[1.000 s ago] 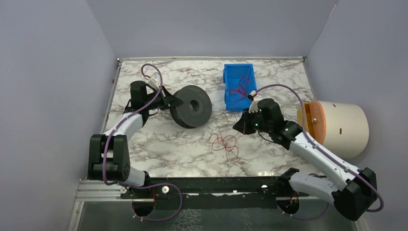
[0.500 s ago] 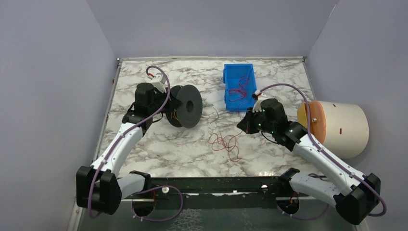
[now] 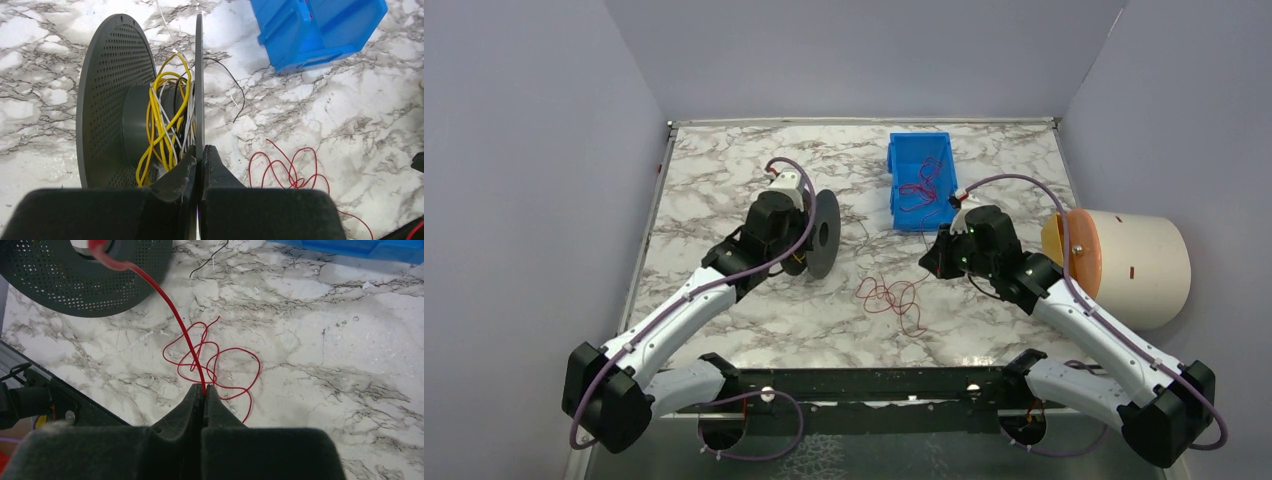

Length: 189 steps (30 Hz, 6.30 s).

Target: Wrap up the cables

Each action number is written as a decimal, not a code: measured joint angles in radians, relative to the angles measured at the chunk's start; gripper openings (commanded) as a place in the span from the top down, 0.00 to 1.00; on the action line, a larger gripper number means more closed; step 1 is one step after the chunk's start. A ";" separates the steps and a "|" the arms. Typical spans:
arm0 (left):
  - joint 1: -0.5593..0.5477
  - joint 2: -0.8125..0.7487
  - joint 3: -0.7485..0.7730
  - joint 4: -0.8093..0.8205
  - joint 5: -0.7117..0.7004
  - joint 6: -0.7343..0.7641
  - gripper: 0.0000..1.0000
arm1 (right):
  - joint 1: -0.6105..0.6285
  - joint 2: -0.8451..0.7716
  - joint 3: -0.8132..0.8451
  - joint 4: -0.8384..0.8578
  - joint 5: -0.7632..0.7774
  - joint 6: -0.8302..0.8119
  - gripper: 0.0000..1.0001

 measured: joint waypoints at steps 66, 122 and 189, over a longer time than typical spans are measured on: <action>-0.209 0.205 0.354 -0.148 -0.421 0.142 0.34 | 0.000 0.008 0.002 -0.021 -0.026 -0.053 0.99; -0.225 0.342 0.373 -0.299 -0.374 -0.085 1.00 | 0.000 0.045 -0.012 0.060 -0.184 -0.071 0.99; -0.286 0.473 0.575 -0.159 -0.340 0.017 0.34 | 0.000 -0.083 0.008 -0.051 -0.109 -0.105 0.99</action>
